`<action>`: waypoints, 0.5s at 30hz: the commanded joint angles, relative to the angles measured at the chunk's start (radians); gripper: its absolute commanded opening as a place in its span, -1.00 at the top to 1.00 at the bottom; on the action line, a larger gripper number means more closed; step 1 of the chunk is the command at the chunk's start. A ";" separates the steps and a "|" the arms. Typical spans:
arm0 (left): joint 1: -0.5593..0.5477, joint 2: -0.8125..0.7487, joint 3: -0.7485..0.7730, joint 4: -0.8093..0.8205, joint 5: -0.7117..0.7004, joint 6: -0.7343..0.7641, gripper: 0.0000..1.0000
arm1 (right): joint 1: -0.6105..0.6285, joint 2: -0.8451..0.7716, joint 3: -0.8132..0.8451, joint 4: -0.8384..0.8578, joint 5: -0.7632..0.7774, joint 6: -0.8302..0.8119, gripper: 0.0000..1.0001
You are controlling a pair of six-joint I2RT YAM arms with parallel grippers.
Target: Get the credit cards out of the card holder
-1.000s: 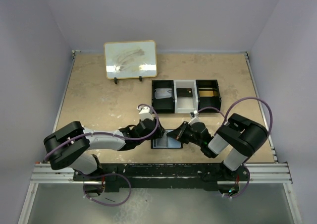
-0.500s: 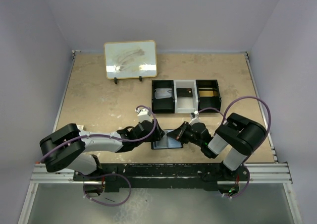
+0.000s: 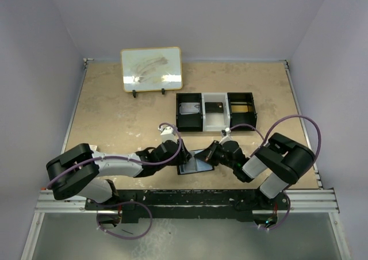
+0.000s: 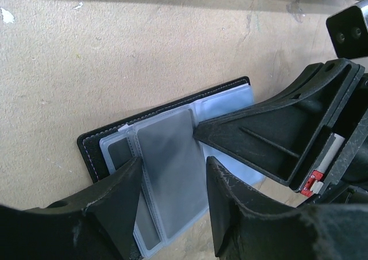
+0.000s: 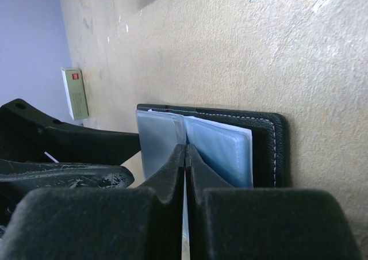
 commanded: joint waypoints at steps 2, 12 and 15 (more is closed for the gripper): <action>-0.037 -0.019 0.042 0.180 0.071 -0.037 0.12 | 0.004 -0.020 -0.008 -0.374 0.043 -0.102 0.98; -0.044 -0.060 0.046 0.162 0.038 -0.039 0.14 | 0.004 -0.187 0.020 -0.555 0.089 -0.132 0.85; -0.042 -0.055 0.057 0.163 0.040 -0.034 0.14 | 0.005 -0.191 0.028 -0.567 0.084 -0.138 0.83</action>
